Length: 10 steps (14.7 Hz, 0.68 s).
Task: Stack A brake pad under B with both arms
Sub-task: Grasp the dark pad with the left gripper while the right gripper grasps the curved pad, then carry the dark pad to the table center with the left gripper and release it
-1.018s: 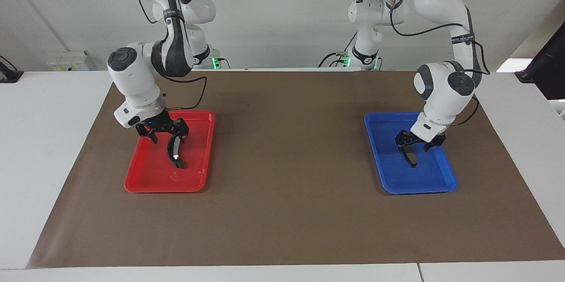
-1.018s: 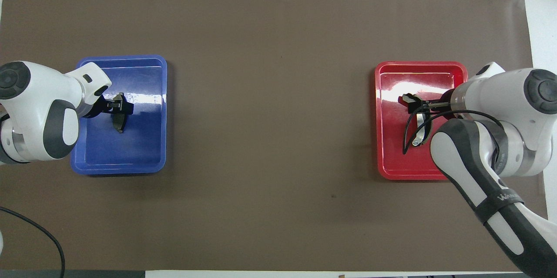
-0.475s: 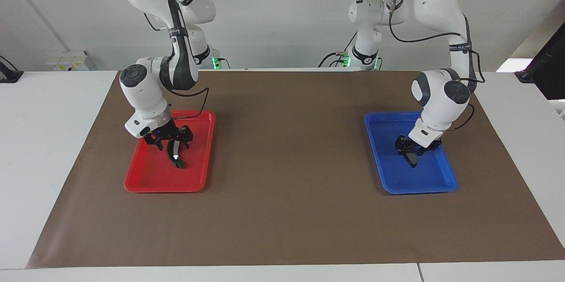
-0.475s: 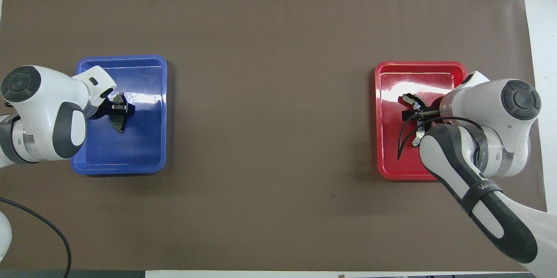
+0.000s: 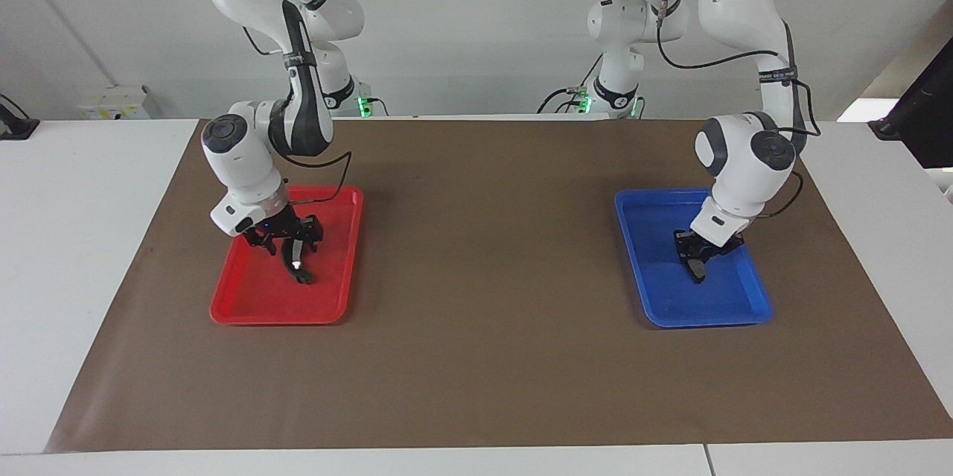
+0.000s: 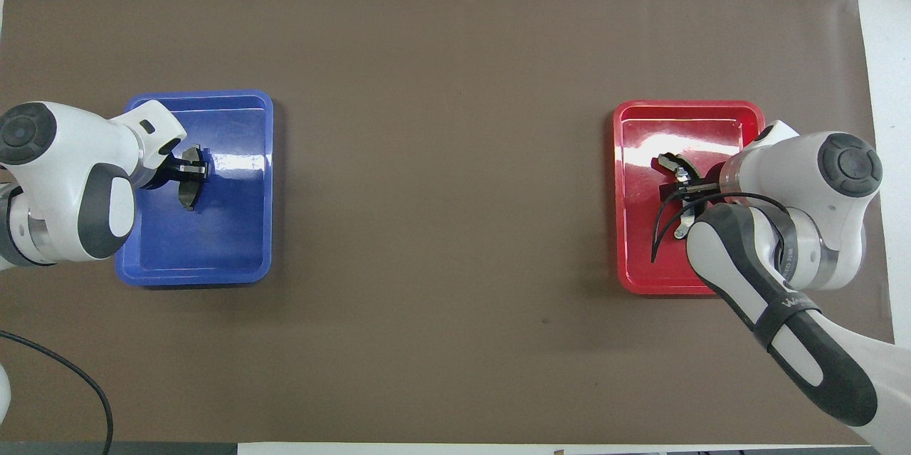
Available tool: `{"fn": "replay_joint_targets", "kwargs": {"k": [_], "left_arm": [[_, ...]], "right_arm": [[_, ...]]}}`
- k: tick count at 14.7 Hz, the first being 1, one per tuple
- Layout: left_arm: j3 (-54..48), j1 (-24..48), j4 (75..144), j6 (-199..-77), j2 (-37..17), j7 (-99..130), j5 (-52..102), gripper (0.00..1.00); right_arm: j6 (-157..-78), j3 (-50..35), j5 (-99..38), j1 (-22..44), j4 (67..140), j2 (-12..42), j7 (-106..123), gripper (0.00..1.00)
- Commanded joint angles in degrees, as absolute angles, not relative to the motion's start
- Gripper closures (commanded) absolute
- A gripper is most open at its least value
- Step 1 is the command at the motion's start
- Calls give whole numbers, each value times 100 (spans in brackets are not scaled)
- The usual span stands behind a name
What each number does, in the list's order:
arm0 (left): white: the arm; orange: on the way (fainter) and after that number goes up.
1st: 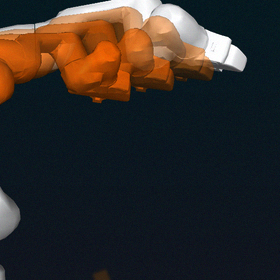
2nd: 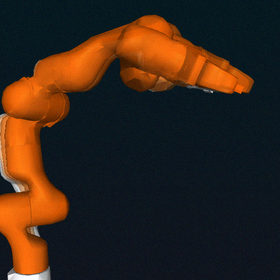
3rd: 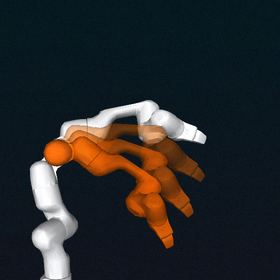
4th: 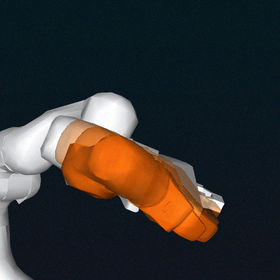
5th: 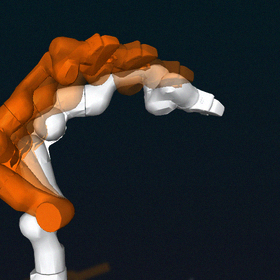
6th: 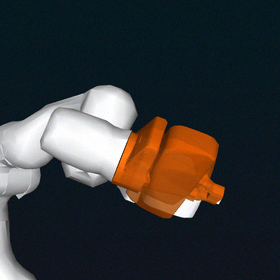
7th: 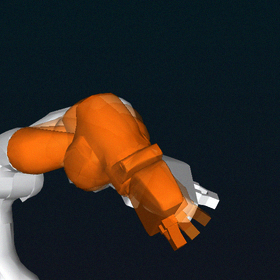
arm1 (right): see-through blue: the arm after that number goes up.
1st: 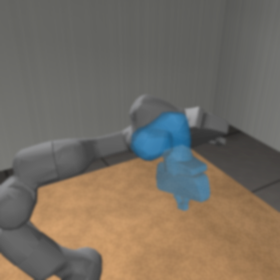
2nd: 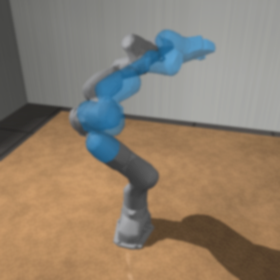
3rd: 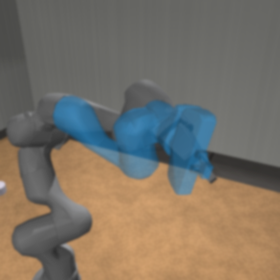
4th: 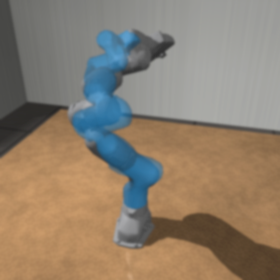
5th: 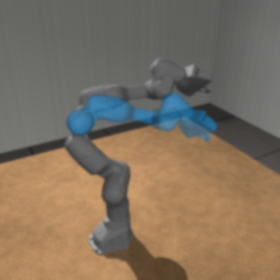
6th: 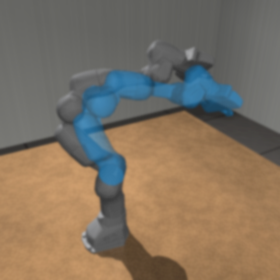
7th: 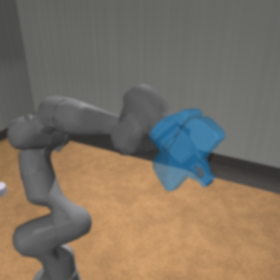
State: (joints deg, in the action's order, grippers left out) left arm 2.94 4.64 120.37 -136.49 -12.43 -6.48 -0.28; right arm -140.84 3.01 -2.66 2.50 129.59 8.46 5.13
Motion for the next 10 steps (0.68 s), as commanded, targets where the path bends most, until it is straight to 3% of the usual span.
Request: {"fn": "replay_joint_targets", "kwargs": {"k": [1, 4, 7, 10], "left_arm": [[308, 851, 11542, -12975, -1019, -615, 44, 99], [325, 1579, 11048, -12770, -1142, -257, 420, 99], [325, 2458, 11048, -12937, -1186, 1173, 492, 99], [325, 2952, 10978, -13209, -1501, 1599, 545, 99]], "right_arm": [[-14168, 272, -369, 167, 13043, 844, 694, 17], [-14168, 272, -360, 150, 13087, 852, 729, 33], [-14124, 272, -360, 149, 13087, 861, 686, 97], [-13880, 281, -360, 132, 12921, 896, 659, 100]]}}
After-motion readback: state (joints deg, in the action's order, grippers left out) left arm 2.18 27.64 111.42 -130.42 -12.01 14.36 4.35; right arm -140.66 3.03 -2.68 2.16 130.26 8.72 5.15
